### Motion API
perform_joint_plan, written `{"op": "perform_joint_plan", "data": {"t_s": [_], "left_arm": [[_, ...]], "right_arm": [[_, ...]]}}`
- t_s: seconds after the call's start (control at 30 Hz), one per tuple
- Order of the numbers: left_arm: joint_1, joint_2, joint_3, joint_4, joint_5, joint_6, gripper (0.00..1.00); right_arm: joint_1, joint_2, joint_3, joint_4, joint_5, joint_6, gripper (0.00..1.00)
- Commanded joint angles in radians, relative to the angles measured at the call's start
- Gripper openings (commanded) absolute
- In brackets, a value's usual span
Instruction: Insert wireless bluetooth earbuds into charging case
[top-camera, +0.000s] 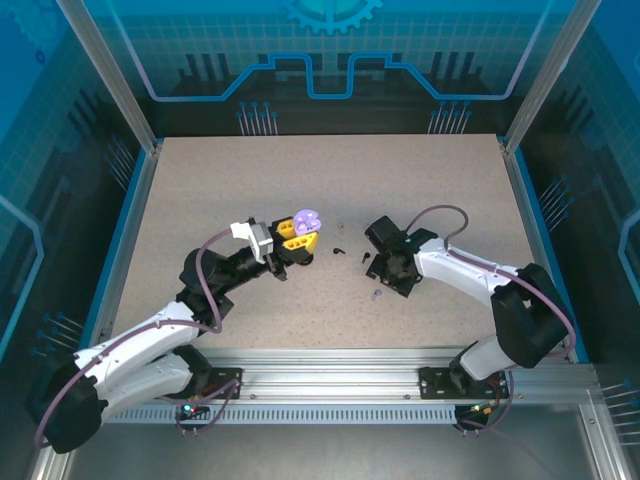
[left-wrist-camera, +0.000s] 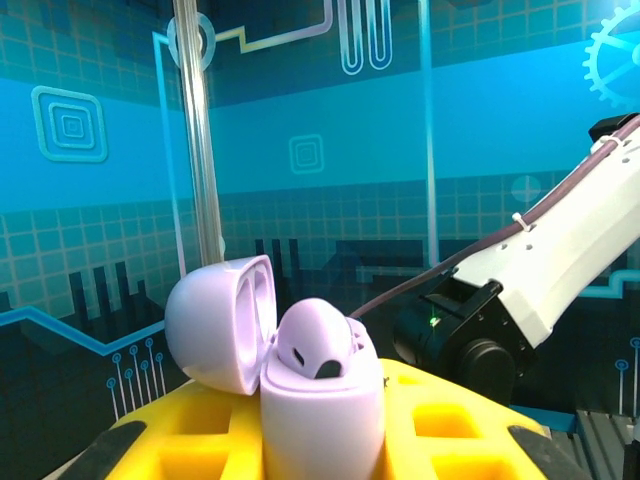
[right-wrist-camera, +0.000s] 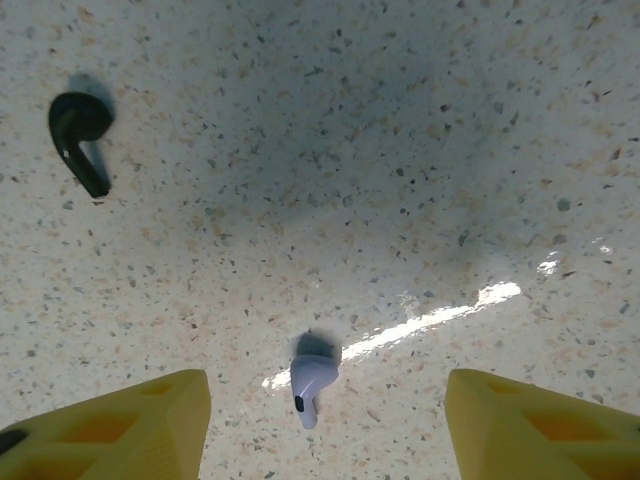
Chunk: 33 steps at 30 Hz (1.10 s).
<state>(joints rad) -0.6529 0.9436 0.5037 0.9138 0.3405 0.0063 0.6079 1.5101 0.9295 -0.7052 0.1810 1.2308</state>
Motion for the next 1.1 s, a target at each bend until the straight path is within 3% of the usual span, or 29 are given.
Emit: {"op": "perform_joint_plan", "data": {"t_s": [0.0,0.67,1.07], "left_arm": [[-0.008,0.000,-0.002,0.018,-0.020,0.021,0.00],[-0.008,0.012,0.001,0.019,-0.020,0.026,0.00],[-0.008,0.011,0.002,0.017,-0.019,0.025,0.00]], "right_arm": [[0.003,0.035,0.020,0.008,-0.019,0.038,0.61],[0.052,0.150,0.019,0.059,-0.068,0.062,0.51],[0.051,0.168,0.013,0.064,-0.058,0.063,0.38]]}}
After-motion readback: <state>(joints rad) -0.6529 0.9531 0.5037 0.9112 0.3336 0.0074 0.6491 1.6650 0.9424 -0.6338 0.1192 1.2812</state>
